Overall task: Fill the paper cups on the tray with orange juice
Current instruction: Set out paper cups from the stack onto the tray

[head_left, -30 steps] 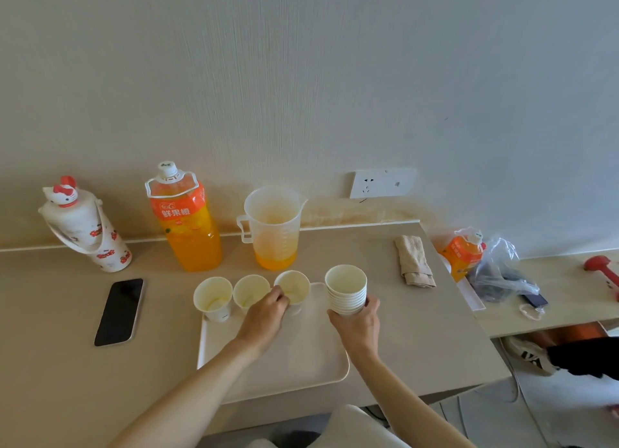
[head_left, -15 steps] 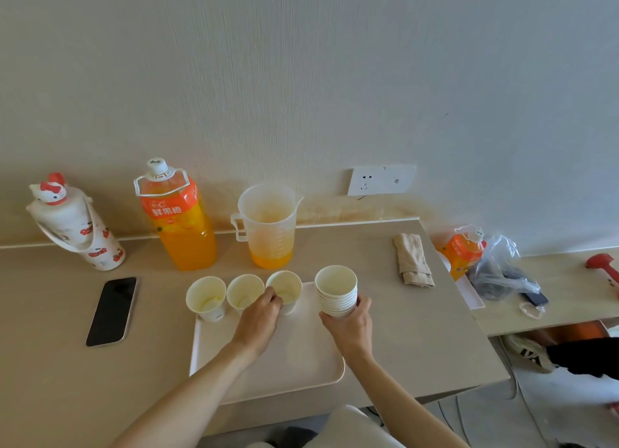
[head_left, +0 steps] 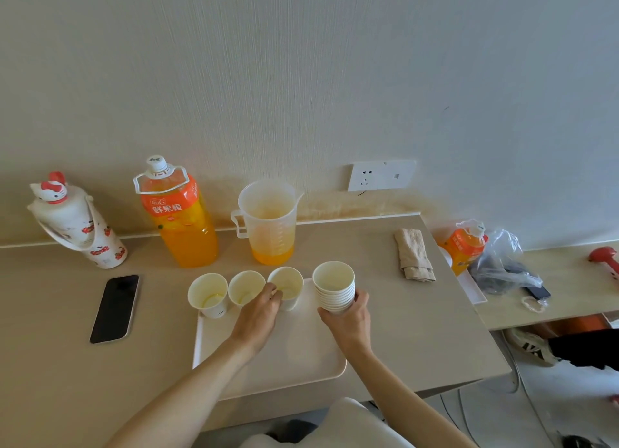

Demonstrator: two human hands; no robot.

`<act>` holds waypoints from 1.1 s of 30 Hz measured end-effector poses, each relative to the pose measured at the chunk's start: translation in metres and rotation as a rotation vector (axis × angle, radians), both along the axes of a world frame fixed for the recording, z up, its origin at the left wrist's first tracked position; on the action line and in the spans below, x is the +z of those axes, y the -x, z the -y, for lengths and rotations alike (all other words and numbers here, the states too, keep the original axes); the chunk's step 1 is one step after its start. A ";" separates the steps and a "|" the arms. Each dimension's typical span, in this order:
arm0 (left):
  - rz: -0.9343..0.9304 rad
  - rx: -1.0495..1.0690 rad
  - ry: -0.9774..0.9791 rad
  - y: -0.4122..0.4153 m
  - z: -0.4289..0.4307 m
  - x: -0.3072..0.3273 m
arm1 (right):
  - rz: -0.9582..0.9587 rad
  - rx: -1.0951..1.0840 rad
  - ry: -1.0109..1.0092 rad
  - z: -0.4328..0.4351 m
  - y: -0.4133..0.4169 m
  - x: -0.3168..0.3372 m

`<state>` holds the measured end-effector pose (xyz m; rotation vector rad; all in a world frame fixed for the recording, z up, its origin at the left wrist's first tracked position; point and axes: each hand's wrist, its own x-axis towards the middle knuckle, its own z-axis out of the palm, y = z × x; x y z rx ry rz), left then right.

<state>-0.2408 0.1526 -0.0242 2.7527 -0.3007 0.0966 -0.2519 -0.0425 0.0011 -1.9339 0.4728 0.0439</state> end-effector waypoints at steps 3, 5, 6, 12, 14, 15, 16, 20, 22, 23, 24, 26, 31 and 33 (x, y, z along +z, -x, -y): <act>0.087 -0.062 -0.030 0.001 -0.001 0.008 | 0.002 -0.002 0.012 0.000 0.000 0.000; 0.200 -0.092 0.008 -0.003 0.002 0.013 | -0.001 0.005 0.026 0.000 0.001 0.000; 0.258 -0.111 0.044 -0.006 0.005 0.016 | -0.002 0.007 0.032 0.000 0.001 0.000; 0.424 -0.299 0.071 -0.011 0.039 0.043 | -0.009 0.017 0.069 -0.004 0.000 0.002; 0.431 -0.333 0.087 -0.012 0.048 0.046 | -0.007 0.027 0.077 -0.005 0.000 0.003; 0.415 -0.330 0.104 -0.012 0.051 0.047 | -0.005 0.030 0.076 -0.005 0.001 0.003; 0.403 -0.323 0.117 -0.012 0.054 0.047 | -0.004 0.029 0.075 -0.005 0.001 0.003; 0.410 -0.317 0.126 -0.012 0.056 0.051 | 0.000 0.016 0.079 -0.004 0.001 0.005; 0.420 -0.309 0.131 -0.014 0.056 0.053 | 0.004 0.011 0.078 -0.005 0.001 0.006; 0.431 -0.293 0.139 -0.014 0.056 0.055 | 0.003 0.008 0.074 -0.005 0.001 0.005; 0.450 -0.274 0.148 -0.016 0.057 0.056 | 0.000 0.005 0.071 -0.004 0.001 0.005; 0.509 -0.249 0.172 -0.016 0.059 0.063 | -0.008 -0.008 0.066 -0.001 0.002 0.004; 0.657 -0.103 0.341 -0.021 0.055 0.080 | -0.012 -0.100 0.048 0.014 0.003 0.003; 0.650 -0.045 0.359 -0.027 0.052 0.081 | -0.011 -0.154 0.047 0.020 0.004 0.003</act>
